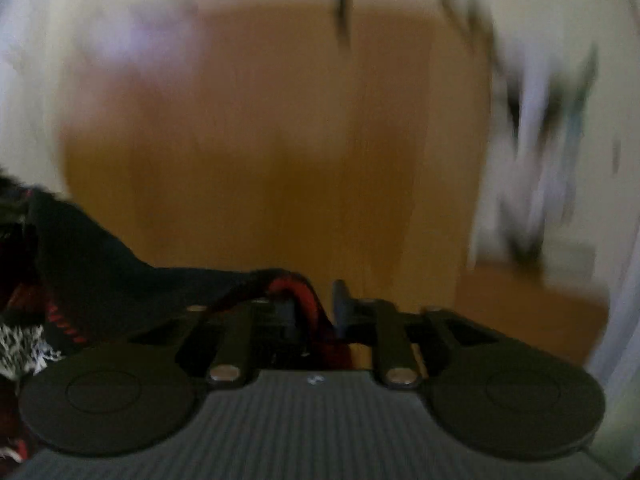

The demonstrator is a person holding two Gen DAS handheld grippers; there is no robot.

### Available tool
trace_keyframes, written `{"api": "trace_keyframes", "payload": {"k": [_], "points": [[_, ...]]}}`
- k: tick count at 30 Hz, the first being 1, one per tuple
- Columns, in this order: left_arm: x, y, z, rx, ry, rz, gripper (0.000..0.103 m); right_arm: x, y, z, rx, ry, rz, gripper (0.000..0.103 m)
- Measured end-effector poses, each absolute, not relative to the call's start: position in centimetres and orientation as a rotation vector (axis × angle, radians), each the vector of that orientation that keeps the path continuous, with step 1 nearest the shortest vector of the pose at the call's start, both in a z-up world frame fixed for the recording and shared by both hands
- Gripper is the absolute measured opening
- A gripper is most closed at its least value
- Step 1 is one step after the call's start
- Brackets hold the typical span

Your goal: Fold small clothes

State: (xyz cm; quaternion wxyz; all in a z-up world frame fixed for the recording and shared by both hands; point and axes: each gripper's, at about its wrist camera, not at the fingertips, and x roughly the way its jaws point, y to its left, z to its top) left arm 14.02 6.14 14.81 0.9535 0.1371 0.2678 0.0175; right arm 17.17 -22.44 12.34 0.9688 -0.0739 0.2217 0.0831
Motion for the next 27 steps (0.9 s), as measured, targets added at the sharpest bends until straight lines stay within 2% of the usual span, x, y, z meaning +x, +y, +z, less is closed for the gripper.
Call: {"api": "trace_keyframes", "payload": {"k": [1,2,4,5,7,9,11,13,14,15,17,20,22,23,25,26,27], "points": [[15.6,6.4,12.2,0.271,0.637,0.057,0.016,17.2,-23.4,10.9,-0.120,0.506,0.188,0.027],[16.0,7.1,9.7,0.252,0.694,0.048,0.017,16.1,-25.0,9.3,-0.088,0.533,0.227,0.026],[14.8,8.4,7.4,0.231,0.712,0.017,0.019,13.1,-27.9,7.5,-0.060,0.556,0.243,0.034],[13.9,9.0,7.0,0.220,0.705,0.014,0.019,11.3,-29.3,6.6,-0.043,0.566,0.243,0.041],[11.8,10.3,6.8,0.191,0.690,-0.015,0.020,8.1,-31.3,5.1,-0.003,0.596,0.250,0.044],[9.4,10.9,7.2,0.162,0.671,-0.060,0.024,5.3,-32.4,3.8,0.032,0.627,0.242,0.050],[6.9,10.9,7.7,0.164,0.649,-0.111,0.034,4.2,-32.4,2.6,0.094,0.666,0.250,0.053],[4.7,10.6,7.8,0.168,0.637,-0.147,0.037,3.5,-31.8,1.1,0.134,0.709,0.285,0.045],[3.2,10.2,7.6,0.169,0.635,-0.173,0.039,3.2,-31.1,0.9,0.113,0.695,0.283,0.019],[2.1,9.9,7.5,0.171,0.632,-0.191,0.042,2.8,-30.5,0.9,0.081,0.676,0.286,0.010],[0.1,9.6,7.2,0.184,0.625,-0.206,0.050,2.7,-30.3,2.1,0.022,0.638,0.262,0.009],[-2.3,9.6,7.1,0.212,0.624,-0.197,0.051,3.8,-32.7,6.2,-0.134,0.521,0.126,0.009],[-3.4,9.9,6.7,0.199,0.644,-0.202,0.052,5.7,-34.4,8.5,-0.362,0.412,-0.073,0.009],[-3.8,9.9,6.6,0.188,0.666,-0.210,0.052,7.2,-35.2,9.0,-0.457,0.394,-0.146,0.009],[-4.2,9.7,5.9,0.181,0.705,-0.222,0.052,10.2,-37.1,9.4,-0.509,0.461,-0.203,0.017],[-4.4,9.4,5.5,0.191,0.713,-0.217,0.052,10.9,-37.9,9.4,-0.466,0.489,-0.211,0.031],[-4.8,9.3,5.3,0.204,0.717,-0.208,0.052,10.7,-38.2,9.5,-0.417,0.494,-0.208,0.036]]}}
